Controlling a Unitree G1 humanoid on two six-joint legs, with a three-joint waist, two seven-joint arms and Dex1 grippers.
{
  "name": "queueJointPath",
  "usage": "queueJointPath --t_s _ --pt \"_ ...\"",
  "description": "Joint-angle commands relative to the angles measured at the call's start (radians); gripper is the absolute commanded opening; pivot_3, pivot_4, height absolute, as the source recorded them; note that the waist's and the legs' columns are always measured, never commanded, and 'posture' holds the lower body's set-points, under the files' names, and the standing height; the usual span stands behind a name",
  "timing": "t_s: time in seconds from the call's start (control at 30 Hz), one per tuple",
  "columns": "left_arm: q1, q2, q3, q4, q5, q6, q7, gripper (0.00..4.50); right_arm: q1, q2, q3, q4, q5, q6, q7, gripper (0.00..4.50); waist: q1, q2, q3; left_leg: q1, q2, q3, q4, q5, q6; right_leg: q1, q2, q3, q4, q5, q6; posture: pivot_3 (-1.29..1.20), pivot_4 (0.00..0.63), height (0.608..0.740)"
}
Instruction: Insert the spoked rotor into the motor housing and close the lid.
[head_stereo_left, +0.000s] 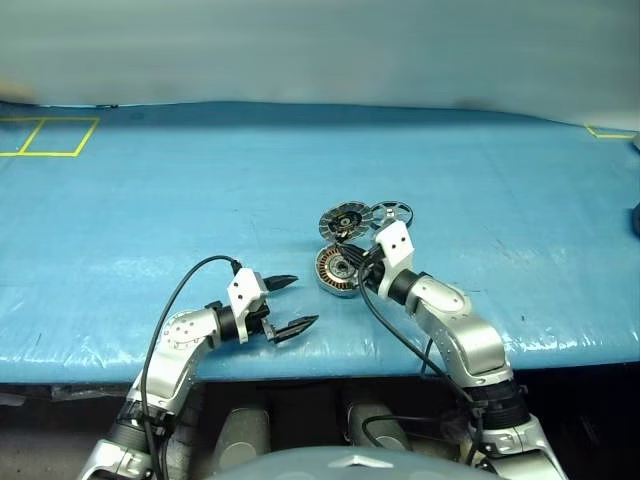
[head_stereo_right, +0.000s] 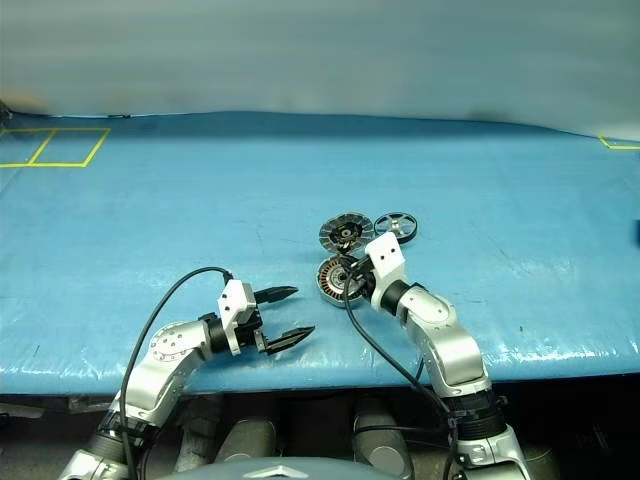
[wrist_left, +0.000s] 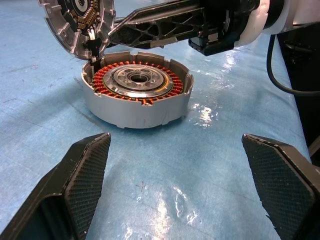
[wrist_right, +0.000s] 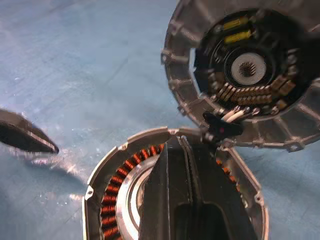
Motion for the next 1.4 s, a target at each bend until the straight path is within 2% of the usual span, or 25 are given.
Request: queueJointPath --t_s 0.03,0.43,0.77,0.93,1.07,1.13,1.27,1.33,1.4 --pt "0.0 -0.008 0.014 0.003 0.002 -0.026 0.002 4.5 0.026 -0.009 0.041 -0.006 -0.021 -0.008 0.017 0.02 0.0 0.0 0.0 0.0 0.0 0.0 0.0 0.0 0.0 0.0 0.0 0.0 0.0 0.0 0.0 0.0 0.15 0.74" --pt "0.028 -0.045 0.037 -0.047 0.007 -0.064 0.073 4.5 0.065 0.017 0.002 -0.045 0.0 -0.029 -0.012 0.02 0.001 0.0 0.0 0.001 0.0 0.0 0.001 0.0 0.0 0.001 0.0 0.0 0.0 0.0 0.0 0.0 0.15 0.74" --pt "0.112 -0.057 0.03 -0.11 0.013 -0.047 0.128 4.5 0.057 0.042 -0.006 -0.043 -0.016 -0.064 -0.052 0.02 0.001 0.0 0.0 0.001 0.0 0.0 0.0 0.0 0.0 0.0 0.0 0.0 0.0 0.0 0.0 0.0 0.15 0.74" --pt "0.135 -0.063 0.02 -0.117 0.014 -0.053 0.126 4.5 0.022 0.077 -0.092 -0.049 -0.022 -0.103 -0.145 0.02 0.001 0.0 0.0 0.0 0.0 0.0 0.0 0.0 0.0 0.0 0.0 0.0 0.0 0.0 0.0 0.0 0.15 0.74" --pt "0.127 -0.062 0.022 -0.115 0.007 -0.047 0.121 4.5 -0.009 0.074 -0.218 -0.082 0.078 -0.096 -0.136 0.02 0.004 0.0 0.0 0.0 0.0 0.0 0.0 0.0 0.0 0.0 0.0 0.0 0.0 0.0 0.0 0.0 0.15 0.74" --pt "0.123 -0.059 0.021 -0.108 0.011 -0.051 0.116 4.5 -0.016 0.021 -0.256 -0.101 0.104 -0.068 -0.101 0.02 0.004 0.0 0.0 0.0 0.0 0.0 0.0 0.0 0.0 0.0 0.0 0.0 0.0 0.0 0.0 0.0 0.15 0.74" --pt "0.114 -0.06 0.028 -0.095 0.01 -0.056 0.115 4.5 -0.047 -0.18 -0.263 -0.106 0.031 -0.03 -0.036 0.02 0.005 0.001 0.001 0.0 -0.001 0.0 0.0 0.0 0.0 0.0 -0.001 0.0 0.0 0.0 0.0 0.0 0.15 0.74" --pt "0.112 -0.059 0.028 -0.091 0.01 -0.055 0.113 4.5 -0.095 -0.259 -0.232 -0.065 -0.014 -0.026 -0.01 0.02 0.002 0.003 0.002 0.0 -0.001 0.001 0.0 0.0 0.001 0.0 -0.001 0.0 0.0 0.0 0.0 0.0 0.15 0.74" --pt "0.109 -0.061 0.029 -0.087 0.011 -0.054 0.112 4.5 -0.178 -0.328 -0.153 0.027 -0.131 -0.053 -0.014 0.02 -0.009 0.003 0.002 0.001 0.0 0.002 0.0 0.0 0.001 0.0 0.0 0.001 0.0 0.0 0.0 0.0 0.15 0.74"
